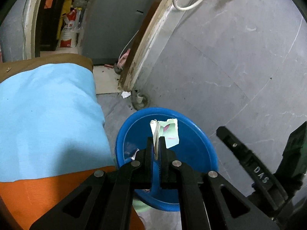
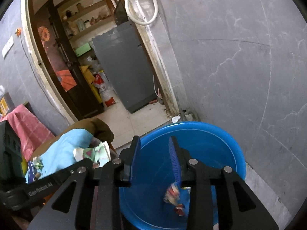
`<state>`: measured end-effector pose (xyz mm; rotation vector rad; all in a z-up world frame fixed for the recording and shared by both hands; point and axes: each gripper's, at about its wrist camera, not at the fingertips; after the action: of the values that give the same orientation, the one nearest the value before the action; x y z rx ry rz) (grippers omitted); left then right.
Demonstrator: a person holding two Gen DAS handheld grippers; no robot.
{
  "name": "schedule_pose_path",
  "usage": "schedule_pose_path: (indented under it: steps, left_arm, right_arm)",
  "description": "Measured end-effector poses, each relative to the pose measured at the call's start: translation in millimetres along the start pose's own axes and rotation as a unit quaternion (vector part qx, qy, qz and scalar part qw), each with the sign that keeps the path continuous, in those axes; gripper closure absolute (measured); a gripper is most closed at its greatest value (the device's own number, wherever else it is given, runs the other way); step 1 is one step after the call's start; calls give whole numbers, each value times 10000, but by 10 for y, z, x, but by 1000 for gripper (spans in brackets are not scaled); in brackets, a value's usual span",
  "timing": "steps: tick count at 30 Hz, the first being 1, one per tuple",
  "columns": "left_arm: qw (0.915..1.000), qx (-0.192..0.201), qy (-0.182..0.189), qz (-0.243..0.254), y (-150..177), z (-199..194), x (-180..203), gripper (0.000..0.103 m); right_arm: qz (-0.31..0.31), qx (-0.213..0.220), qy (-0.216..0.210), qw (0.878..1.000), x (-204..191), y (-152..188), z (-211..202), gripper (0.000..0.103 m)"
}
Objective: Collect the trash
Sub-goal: 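Open both grippers over the blue basin to drop the items, then return both tools to the remaining trash on the cloth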
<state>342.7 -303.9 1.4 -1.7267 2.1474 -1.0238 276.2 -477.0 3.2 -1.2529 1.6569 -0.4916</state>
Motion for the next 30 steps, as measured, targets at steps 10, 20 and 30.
schedule_pose_path:
  steps: [10,20,30]
  left_arm:
    - [9998,18,-63,209,80,59,41,92]
    - [9972,646,-377,-18,65,-302,-168,75]
    - [9835,1490,-1011,-187,15,-960,-590,61]
  right_arm:
    - [13,99,36,9999,-10,-26,-25,65]
    - [-97,331,84,9994,-57,-81,-70,55]
    - [-476,914,-206,9945,-360,-89,-187,48]
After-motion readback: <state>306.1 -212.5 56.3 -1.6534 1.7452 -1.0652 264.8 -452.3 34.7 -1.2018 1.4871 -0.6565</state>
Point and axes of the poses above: each gripper's, at about its wrist camera, not at the fingertips, and z roughly the way its jaws point, x to its right, y to its underside, and after that the axes turned 12 degrees about -y, right-handed
